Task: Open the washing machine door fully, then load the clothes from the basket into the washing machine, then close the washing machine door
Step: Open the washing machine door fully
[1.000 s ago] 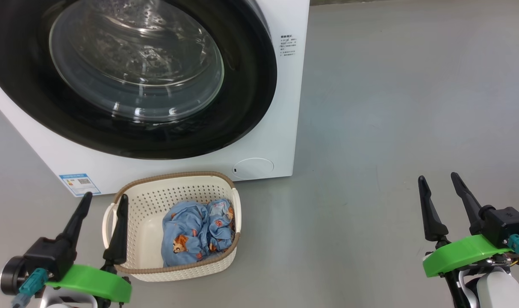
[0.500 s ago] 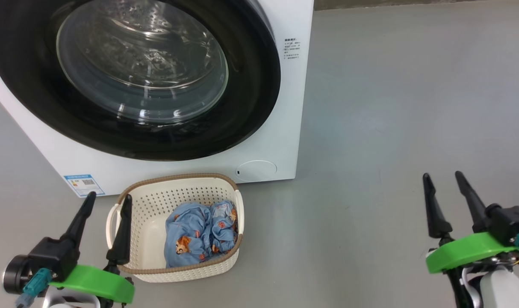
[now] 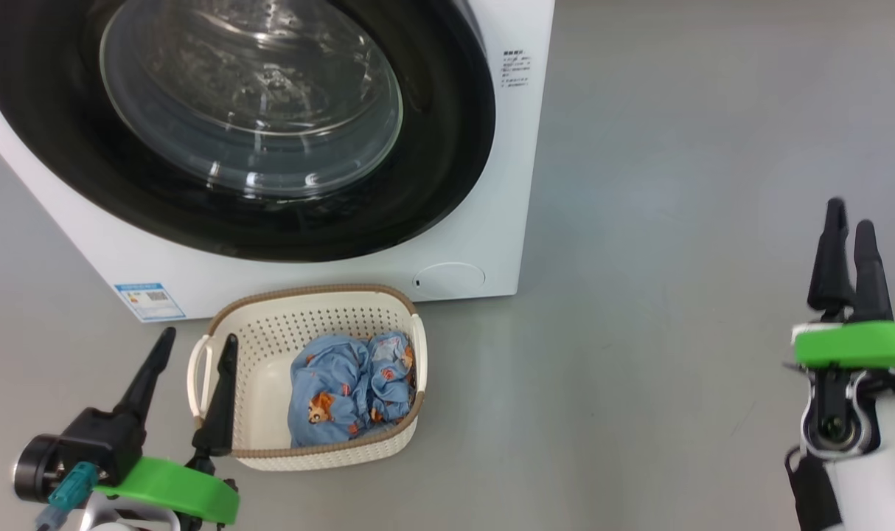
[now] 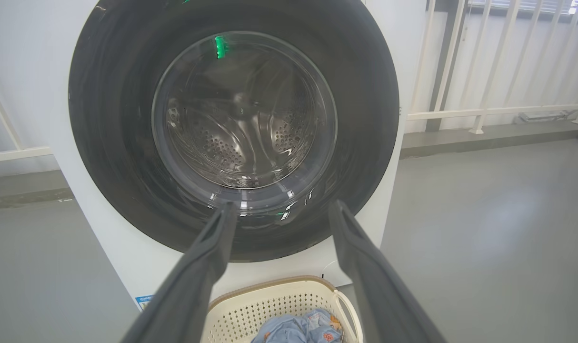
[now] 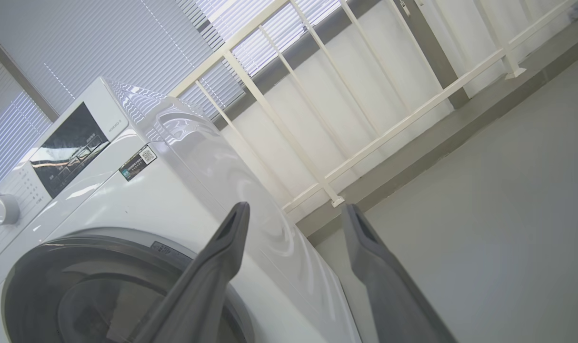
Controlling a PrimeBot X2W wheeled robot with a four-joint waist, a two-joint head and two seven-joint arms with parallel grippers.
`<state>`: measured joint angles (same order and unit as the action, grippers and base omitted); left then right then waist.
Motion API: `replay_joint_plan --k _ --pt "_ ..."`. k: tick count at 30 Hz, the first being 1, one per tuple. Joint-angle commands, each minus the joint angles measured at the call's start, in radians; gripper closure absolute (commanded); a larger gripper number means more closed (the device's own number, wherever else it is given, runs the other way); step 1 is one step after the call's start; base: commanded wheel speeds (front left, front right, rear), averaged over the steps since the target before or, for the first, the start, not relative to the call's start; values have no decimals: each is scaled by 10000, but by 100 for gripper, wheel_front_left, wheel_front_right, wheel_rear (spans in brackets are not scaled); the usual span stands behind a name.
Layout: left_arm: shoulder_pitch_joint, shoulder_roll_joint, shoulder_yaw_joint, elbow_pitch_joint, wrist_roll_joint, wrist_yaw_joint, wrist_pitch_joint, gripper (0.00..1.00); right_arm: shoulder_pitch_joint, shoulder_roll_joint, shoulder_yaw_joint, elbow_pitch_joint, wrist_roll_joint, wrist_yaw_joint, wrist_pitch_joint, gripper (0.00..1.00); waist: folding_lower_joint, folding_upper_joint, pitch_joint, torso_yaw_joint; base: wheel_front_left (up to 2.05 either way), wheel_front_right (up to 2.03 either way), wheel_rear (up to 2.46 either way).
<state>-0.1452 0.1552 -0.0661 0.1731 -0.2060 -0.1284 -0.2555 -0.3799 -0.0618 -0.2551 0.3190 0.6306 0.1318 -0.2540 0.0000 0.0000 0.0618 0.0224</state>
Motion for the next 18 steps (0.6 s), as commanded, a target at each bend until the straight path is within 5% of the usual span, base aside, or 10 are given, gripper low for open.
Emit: replay_joint_plan --k 1,5,18 --pt "-258 219 253 -291 13 -23 -63 0 -607 69 188 -11 771 -11 10 6 0 0 106 65 0 0 0" --pt "-361 189 162 -304 -55 -23 -63 0 -1273 93 -133 454 2393 -11 293 100 0 0 321 193 0 0 0" --pt "-634 42 53 -438 -221 -23 -63 0 -3689 -91 -1087 2088 4971 -11 2473 100 0 0 1159 646 0 0 0"
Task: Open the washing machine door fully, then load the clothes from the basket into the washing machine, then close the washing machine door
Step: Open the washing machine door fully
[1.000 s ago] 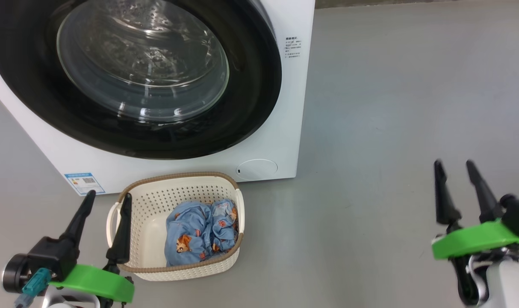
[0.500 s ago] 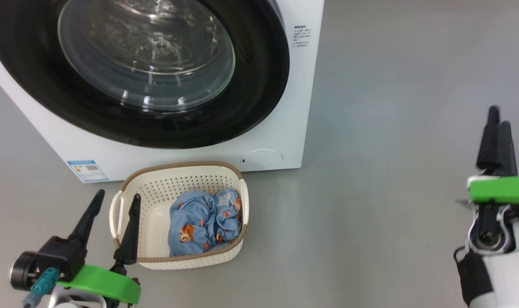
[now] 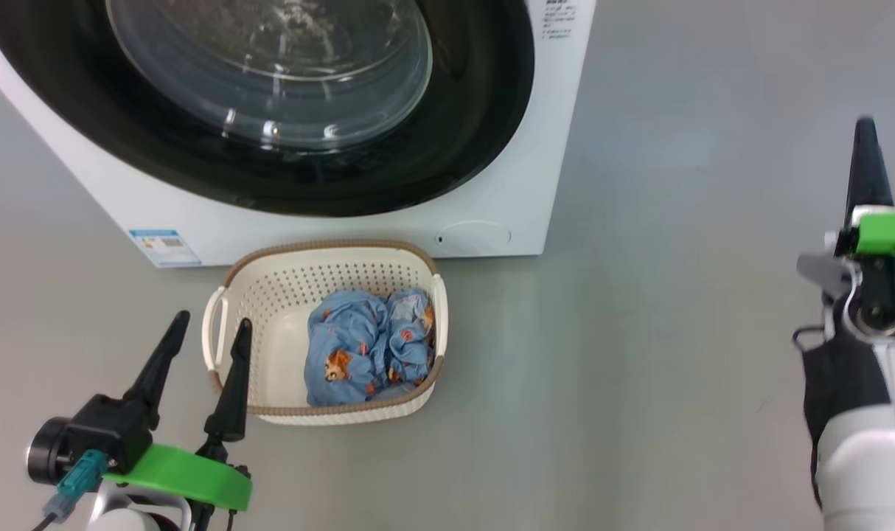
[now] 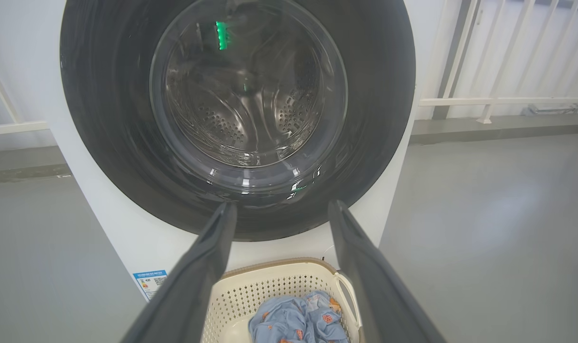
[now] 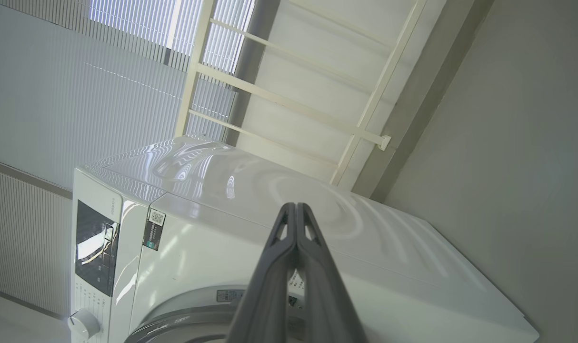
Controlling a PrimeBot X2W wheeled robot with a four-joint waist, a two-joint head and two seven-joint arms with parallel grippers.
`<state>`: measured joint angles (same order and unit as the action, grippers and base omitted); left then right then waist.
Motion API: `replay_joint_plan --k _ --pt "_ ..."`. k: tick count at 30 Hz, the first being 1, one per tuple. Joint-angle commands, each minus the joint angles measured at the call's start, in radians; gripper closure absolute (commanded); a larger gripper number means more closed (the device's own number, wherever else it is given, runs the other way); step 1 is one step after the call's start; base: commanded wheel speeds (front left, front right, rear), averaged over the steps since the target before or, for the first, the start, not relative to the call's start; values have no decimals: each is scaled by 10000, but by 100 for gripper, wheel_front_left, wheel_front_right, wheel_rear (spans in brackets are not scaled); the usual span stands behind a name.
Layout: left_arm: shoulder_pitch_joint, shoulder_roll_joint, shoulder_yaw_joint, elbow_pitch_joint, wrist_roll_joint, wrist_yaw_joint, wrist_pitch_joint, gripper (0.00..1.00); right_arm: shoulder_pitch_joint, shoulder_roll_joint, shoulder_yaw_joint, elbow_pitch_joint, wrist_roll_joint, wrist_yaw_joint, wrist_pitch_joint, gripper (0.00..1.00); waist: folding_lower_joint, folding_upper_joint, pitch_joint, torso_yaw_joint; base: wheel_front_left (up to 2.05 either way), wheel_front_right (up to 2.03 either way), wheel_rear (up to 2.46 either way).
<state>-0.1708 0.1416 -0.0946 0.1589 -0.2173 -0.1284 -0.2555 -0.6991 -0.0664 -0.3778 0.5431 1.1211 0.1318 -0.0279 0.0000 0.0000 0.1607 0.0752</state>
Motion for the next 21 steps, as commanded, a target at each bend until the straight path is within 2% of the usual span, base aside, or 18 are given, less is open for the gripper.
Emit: replay_joint_plan --k 1,11,21 --pt "-398 169 332 -310 -119 -23 -63 0 -693 -101 75 -16 103 -11 417 100 0 0 233 147 0 0 0" --pt "-726 70 162 -438 -214 -23 -63 0 -2846 -736 -334 1469 -40 -11 2584 100 0 0 934 406 0 0 0" --pt "-1243 -64 -42 -545 -376 -23 -63 0 -5121 -836 -538 2237 -247 -11 5231 100 0 0 1819 712 0 0 0"
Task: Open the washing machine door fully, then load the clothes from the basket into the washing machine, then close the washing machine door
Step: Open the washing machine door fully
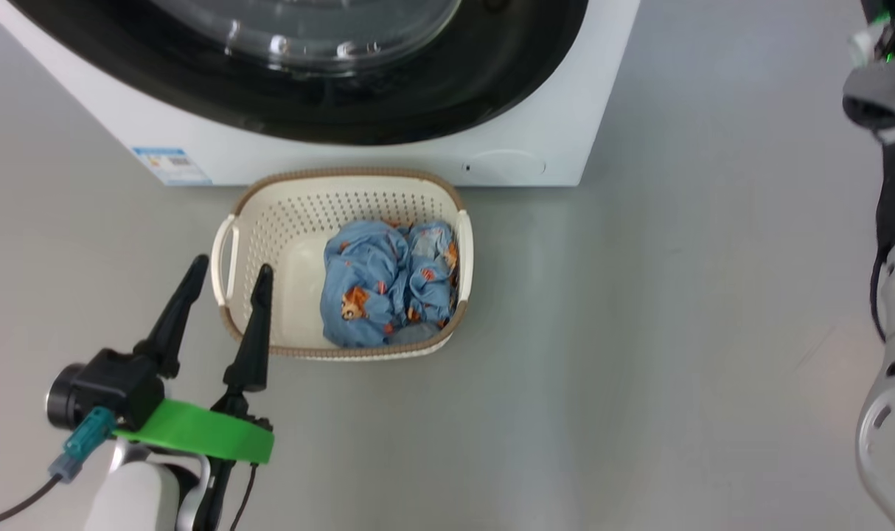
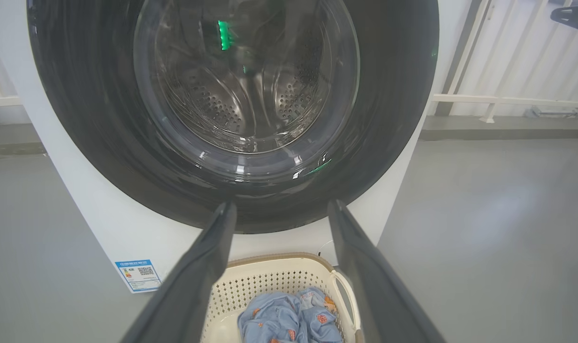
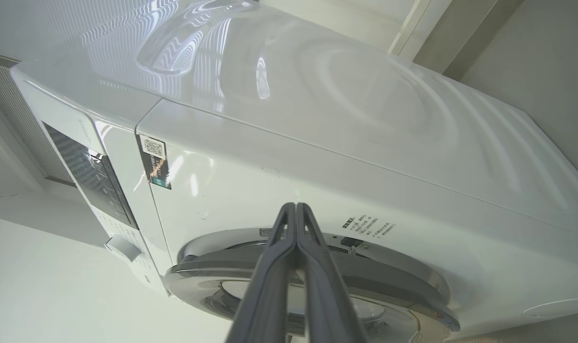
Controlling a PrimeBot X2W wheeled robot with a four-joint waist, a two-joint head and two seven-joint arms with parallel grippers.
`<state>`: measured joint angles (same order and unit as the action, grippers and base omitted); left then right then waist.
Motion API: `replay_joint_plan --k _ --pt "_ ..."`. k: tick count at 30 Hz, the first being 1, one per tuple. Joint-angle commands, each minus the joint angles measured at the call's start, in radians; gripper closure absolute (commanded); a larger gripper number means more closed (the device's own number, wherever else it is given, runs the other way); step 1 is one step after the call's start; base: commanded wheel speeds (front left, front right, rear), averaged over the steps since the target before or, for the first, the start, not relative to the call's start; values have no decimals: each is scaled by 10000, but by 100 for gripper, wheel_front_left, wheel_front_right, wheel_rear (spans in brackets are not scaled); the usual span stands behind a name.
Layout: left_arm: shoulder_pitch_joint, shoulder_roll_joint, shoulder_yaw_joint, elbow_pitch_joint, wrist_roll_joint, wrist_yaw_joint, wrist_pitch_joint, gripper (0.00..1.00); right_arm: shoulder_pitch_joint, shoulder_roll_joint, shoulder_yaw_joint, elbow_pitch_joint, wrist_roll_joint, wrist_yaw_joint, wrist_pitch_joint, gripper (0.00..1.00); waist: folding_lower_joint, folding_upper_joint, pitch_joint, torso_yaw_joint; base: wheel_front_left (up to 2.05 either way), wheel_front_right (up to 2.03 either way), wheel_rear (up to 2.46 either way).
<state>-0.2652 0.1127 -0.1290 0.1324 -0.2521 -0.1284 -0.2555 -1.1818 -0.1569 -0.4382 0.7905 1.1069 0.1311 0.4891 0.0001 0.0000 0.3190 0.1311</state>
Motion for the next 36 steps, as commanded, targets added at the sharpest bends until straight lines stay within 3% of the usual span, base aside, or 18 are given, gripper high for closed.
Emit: replay_joint_plan --k 1,17,36 --pt "-354 208 268 -290 -43 -23 -63 0 -456 70 47 -191 -162 -4 255 100 0 0 324 196 0 0 0" --pt "-1082 -113 161 -466 -280 -23 -63 0 -2403 460 -140 -25 -1822 -4 2228 100 0 0 1525 857 0 0 0" --pt "-1499 -382 -49 -409 -536 -23 -63 0 -3554 1035 -769 180 -3718 -4 2629 100 0 0 2167 1310 0 0 0"
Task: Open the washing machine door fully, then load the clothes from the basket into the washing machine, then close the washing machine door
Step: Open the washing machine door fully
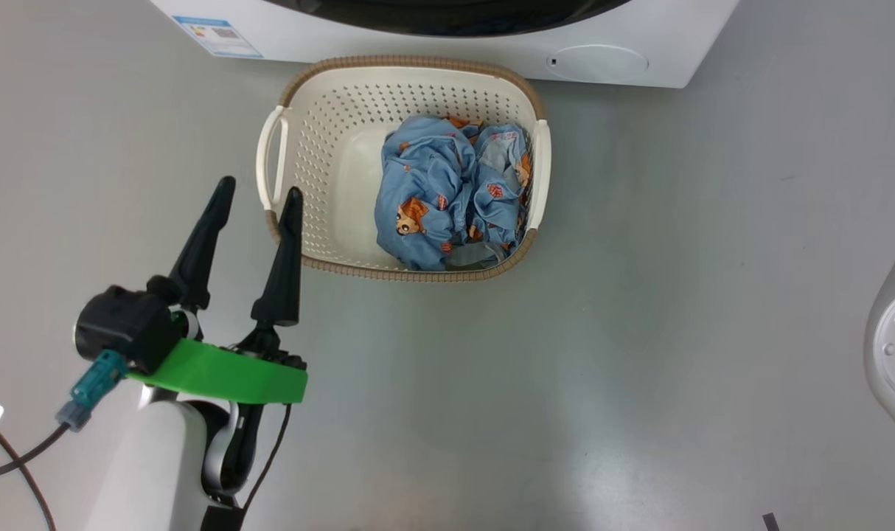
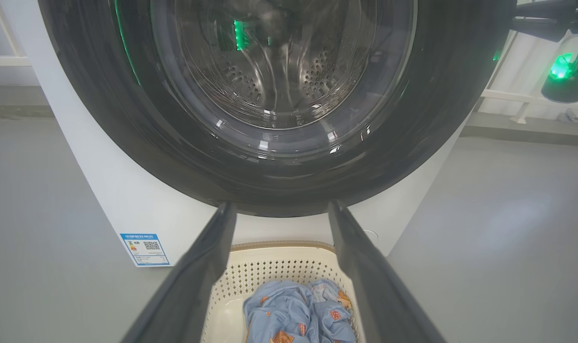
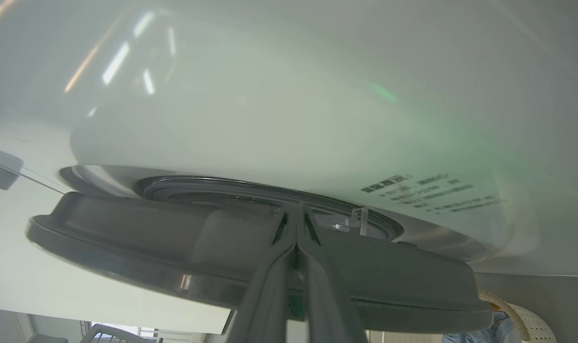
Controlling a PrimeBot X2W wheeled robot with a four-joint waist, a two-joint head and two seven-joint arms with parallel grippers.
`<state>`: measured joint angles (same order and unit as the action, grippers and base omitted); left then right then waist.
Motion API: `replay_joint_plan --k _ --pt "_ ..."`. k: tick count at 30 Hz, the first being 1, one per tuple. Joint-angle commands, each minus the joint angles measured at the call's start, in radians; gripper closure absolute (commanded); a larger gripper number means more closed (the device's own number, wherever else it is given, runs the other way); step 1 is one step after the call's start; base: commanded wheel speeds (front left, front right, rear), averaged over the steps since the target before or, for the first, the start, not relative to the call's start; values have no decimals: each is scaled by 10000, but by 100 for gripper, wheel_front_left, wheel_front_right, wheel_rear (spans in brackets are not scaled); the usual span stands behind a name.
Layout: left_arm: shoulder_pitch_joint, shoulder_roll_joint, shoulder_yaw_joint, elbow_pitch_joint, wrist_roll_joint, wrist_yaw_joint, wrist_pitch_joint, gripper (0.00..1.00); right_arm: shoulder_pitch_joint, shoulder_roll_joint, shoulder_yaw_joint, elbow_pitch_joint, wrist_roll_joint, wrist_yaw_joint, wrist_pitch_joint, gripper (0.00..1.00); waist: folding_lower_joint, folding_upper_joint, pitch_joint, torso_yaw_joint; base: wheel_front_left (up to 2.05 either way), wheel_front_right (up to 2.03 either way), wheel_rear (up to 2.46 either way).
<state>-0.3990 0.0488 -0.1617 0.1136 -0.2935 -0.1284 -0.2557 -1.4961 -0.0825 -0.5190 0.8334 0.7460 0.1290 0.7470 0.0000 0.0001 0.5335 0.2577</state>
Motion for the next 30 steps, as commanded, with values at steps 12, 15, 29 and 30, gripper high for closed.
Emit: replay_joint_plan --k 12,15,29,30 --pt "-323 143 60 -238 -254 -23 -61 0 -877 320 -182 206 -532 17 -255 100 0 -1 206 443 0 0 0" --pt "-325 119 83 -237 -271 -23 -61 0 -913 321 25 439 -330 17 -235 100 0 -1 210 426 0 0 0" --pt "-364 84 239 -344 -206 -23 -61 0 -219 322 592 246 -205 17 478 100 0 -1 125 181 0 0 0" --pt "-354 89 249 -357 -199 -23 -61 0 -116 322 631 158 -147 17 539 100 0 -1 97 160 0 0 0"
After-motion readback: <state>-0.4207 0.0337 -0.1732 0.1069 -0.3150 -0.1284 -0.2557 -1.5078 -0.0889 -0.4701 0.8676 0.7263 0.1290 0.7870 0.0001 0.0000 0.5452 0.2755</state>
